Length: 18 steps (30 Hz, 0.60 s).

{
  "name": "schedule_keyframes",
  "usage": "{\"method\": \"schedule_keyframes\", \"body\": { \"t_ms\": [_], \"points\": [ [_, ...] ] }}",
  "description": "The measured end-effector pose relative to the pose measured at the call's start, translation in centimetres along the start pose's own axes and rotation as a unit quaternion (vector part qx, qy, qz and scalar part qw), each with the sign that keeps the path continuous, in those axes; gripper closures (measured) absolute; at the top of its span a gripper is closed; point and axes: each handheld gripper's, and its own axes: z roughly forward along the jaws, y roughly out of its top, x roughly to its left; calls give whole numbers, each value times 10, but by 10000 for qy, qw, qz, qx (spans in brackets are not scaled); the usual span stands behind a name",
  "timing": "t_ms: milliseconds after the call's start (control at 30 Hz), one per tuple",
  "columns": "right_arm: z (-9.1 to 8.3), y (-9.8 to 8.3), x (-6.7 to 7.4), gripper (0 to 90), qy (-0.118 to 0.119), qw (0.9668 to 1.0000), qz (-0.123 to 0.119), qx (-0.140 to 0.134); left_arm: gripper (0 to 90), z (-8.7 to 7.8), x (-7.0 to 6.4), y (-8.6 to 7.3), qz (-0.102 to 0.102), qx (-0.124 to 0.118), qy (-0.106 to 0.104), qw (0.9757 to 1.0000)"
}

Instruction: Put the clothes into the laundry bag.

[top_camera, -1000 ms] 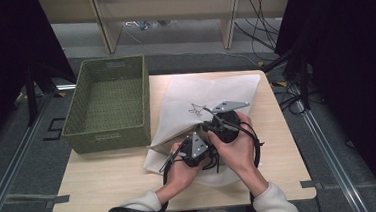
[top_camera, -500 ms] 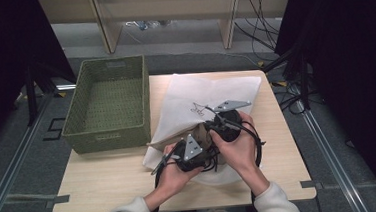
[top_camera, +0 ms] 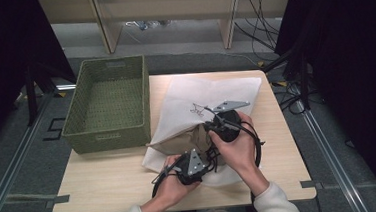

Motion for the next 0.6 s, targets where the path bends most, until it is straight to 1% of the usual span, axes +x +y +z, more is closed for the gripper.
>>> {"method": "schedule_keyframes", "body": {
  "t_ms": [33, 67, 100, 133, 167, 200, 233, 267, 300, 333, 367, 400, 433, 467, 500, 567, 600],
  "points": [
    [0, 0, 0, 882, 4, 10000, 1, 2, 679, 0, 0, 1, 39, 42, 6, 10000],
    [0, 0, 1, 883, 24, 10000, 9, -11, 719, 0, 2, 3, 178, 161, 40, 9997],
    [0, 0, 1, 882, 44, 10000, 28, -19, 769, 3, 2, 4, 111, 149, -96, 9998],
    [0, 0, 2, 882, 49, 10000, 73, 15, 811, 6, 1, 6, -46, 22, -48, 10000],
    [0, 0, 2, 882, 47, 10000, 69, 8, 839, 8, 0, 7, -102, -10, -46, 9999],
    [0, 0, 2, 883, 50, 10000, 76, 14, 846, 8, 1, 9, -61, 34, -125, 9999],
    [-1, 0, 2, 883, 35, 10000, 68, 47, 846, 9, 0, 10, -53, -10, -99, 9999],
    [-1, 1, 2, 882, 25, 10000, 46, 48, 847, 10, -1, 13, -98, -28, -196, 9998],
    [-1, 1, 1, 882, 18, 10000, 12, 43, 847, 12, -3, 14, -160, -133, -163, 9997],
    [-1, 1, 1, 883, 19, 10000, 10, 45, 846, 12, -4, 14, -188, -107, -350, 9992],
    [0, 0, 0, 883, 1, 10000, -70, 23, 845, 12, -4, 16, -166, -83, -399, 9990],
    [-1, 1, 1, 882, 23, 10000, 10, 44, 841, 12, -6, 16, -200, -185, -363, 9990],
    [0, 0, 1, 882, 30, 10000, 34, 13, 818, 10, -6, 17, -200, -132, -403, 9989],
    [0, 0, 2, 882, 41, 10000, 85, -6, 764, 10, -9, 17, -261, -262, -365, 9986],
    [0, 0, 1, 882, 66, 10000, 18, 9, 699, 7, -9, 17, -173, -204, -433, 9987],
    [-1, 1, 1, 882, 51, 10000, 65, 40, 694, 5, -12, 18, -154, -252, -568, 9980],
    [0, 1, 1, 882, 73, 10000, 34, -15, 700, 5, -13, 18, -176, -286, -639, 9974]
  ]
}}
